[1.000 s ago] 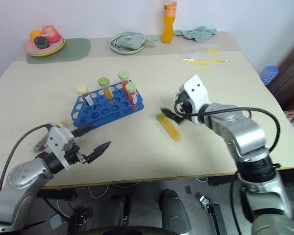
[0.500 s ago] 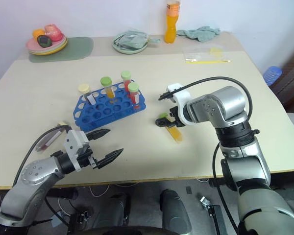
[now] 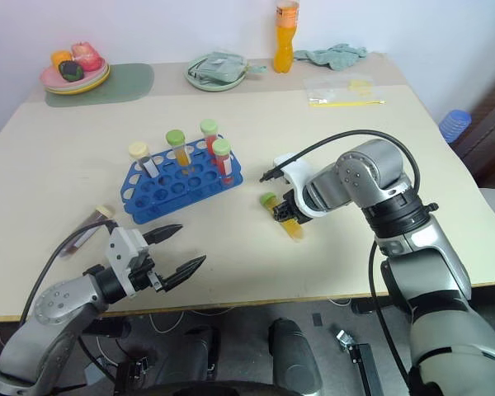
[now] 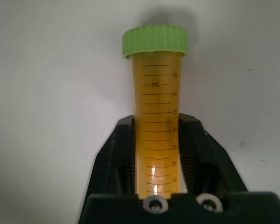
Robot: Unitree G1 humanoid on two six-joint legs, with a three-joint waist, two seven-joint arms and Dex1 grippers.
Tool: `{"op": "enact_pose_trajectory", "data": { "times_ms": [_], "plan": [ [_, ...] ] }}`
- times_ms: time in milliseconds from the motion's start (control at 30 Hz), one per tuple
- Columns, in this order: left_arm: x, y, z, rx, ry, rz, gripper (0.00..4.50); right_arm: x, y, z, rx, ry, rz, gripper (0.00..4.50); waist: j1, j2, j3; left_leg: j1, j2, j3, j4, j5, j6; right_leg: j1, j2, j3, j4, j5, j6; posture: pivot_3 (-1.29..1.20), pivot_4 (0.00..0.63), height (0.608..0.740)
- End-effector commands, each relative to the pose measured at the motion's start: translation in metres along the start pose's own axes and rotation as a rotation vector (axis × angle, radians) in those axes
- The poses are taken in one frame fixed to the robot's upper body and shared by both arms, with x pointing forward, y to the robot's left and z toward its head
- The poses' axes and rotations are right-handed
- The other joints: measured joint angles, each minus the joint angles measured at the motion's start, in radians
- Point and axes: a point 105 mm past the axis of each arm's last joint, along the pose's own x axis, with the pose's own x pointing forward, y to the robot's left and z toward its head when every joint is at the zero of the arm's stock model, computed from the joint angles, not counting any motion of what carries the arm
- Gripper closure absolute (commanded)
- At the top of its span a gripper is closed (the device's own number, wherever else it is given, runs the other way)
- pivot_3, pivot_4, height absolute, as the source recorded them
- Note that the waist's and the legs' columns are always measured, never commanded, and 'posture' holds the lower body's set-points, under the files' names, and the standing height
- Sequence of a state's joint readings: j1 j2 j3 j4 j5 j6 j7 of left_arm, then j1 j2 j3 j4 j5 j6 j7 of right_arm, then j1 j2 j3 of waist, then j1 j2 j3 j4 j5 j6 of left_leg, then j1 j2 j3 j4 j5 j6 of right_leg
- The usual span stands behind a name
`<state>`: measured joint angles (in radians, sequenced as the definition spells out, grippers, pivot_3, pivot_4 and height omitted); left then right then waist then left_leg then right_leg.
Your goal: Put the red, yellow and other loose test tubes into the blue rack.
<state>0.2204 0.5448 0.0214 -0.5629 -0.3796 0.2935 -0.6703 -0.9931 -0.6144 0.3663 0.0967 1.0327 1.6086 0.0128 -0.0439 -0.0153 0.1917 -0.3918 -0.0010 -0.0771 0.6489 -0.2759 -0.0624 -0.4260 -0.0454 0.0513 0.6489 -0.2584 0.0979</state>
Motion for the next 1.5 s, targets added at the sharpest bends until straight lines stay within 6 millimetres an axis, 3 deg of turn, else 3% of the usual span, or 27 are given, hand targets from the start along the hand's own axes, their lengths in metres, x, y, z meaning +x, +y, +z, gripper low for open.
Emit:
{"op": "enact_pose_trajectory", "data": {
  "times_ms": [33, 133, 267, 333, 400, 500, 667, 900, 1500],
  "plan": [
    [-0.002, 0.000, 0.013, 0.047, -0.041, 0.008, 0.00, -0.011, 0.004, 0.010, -0.006, -0.043, 0.013, 3.38, 0.000, 0.000, 0.000, 0.000, 0.000, 0.000, 0.000, 0.000, 0.000, 0.000, 0.000, 0.000, 0.000, 0.000, 0.000, 0.00, 0.150, 0.740],
    [-0.004, 0.003, 0.012, 0.048, -0.038, 0.023, 0.00, -0.020, 0.015, 0.025, -0.026, -0.143, 0.037, 3.38, 0.000, 0.000, 0.000, 0.000, 0.000, 0.000, 0.000, 0.000, 0.000, 0.000, 0.000, 0.000, 0.000, 0.000, 0.000, 0.00, 0.150, 0.740],
    [-0.015, 0.019, 0.012, 0.043, -0.036, 0.115, 0.00, -0.054, 0.070, 0.073, -0.197, -0.707, 0.211, 3.38, -0.001, 0.000, 0.000, 0.000, 0.002, 0.000, -0.001, 0.000, 0.001, 0.000, 0.002, 0.000, 0.000, 0.000, 0.000, 0.00, 0.150, 0.740],
    [-0.023, 0.031, 0.012, 0.041, -0.044, 0.188, 0.00, -0.069, 0.094, 0.084, -0.312, -0.973, 0.278, 3.38, 0.000, 0.000, 0.000, 0.000, 0.002, -0.001, -0.001, 0.000, 0.001, 0.000, 0.003, -0.001, -0.001, 0.000, 0.000, 0.00, 0.150, 0.740],
    [-0.030, 0.040, 0.011, 0.041, -0.044, 0.236, 0.00, -0.068, 0.108, 0.089, -0.339, -1.114, 0.339, 3.38, 0.000, 0.000, 0.000, 0.000, 0.002, -0.001, 0.000, 0.000, 0.001, 0.000, 0.002, -0.001, 0.000, 0.000, 0.001, 0.00, 0.150, 0.740],
    [-0.037, 0.051, 0.008, 0.057, -0.029, 0.283, 0.00, -0.050, 0.115, 0.104, -0.327, -1.243, 0.312, 3.38, -0.001, 0.000, 0.000, 0.001, 0.001, 0.000, 0.001, 0.000, 0.000, 0.001, 0.001, 0.000, 0.000, 0.000, 0.001, 0.00, 0.150, 0.740],
    [-0.043, 0.063, 0.012, 0.068, -0.056, 0.354, 0.00, -0.012, 0.137, 0.124, -0.348, -1.319, 0.292, 3.38, -0.002, -0.001, 0.000, 0.002, 0.002, 0.000, 0.000, 0.000, -0.001, 0.001, 0.001, -0.001, 0.001, 0.000, 0.000, 0.00, 0.150, 0.740],
    [-0.044, 0.059, 0.017, 0.049, -0.086, 0.365, 0.00, 0.018, 0.130, 0.131, -0.293, -1.316, 0.238, 3.38, -0.001, -0.001, 0.000, 0.001, 0.000, 0.000, 0.000, 0.000, -0.001, 0.001, 0.000, -0.001, 0.001, 0.000, 0.000, 0.00, 0.150, 0.740],
    [-0.037, 0.056, 0.020, 0.045, -0.103, 0.341, 0.00, 0.043, 0.107, 0.131, -0.277, -1.320, 0.086, 3.38, -0.001, -0.001, 0.000, 0.002, 0.001, -0.001, 0.000, 0.001, -0.001, 0.000, 0.000, -0.001, 0.002, 0.000, 0.000, 0.00, 0.150, 0.740]
  ]
}}
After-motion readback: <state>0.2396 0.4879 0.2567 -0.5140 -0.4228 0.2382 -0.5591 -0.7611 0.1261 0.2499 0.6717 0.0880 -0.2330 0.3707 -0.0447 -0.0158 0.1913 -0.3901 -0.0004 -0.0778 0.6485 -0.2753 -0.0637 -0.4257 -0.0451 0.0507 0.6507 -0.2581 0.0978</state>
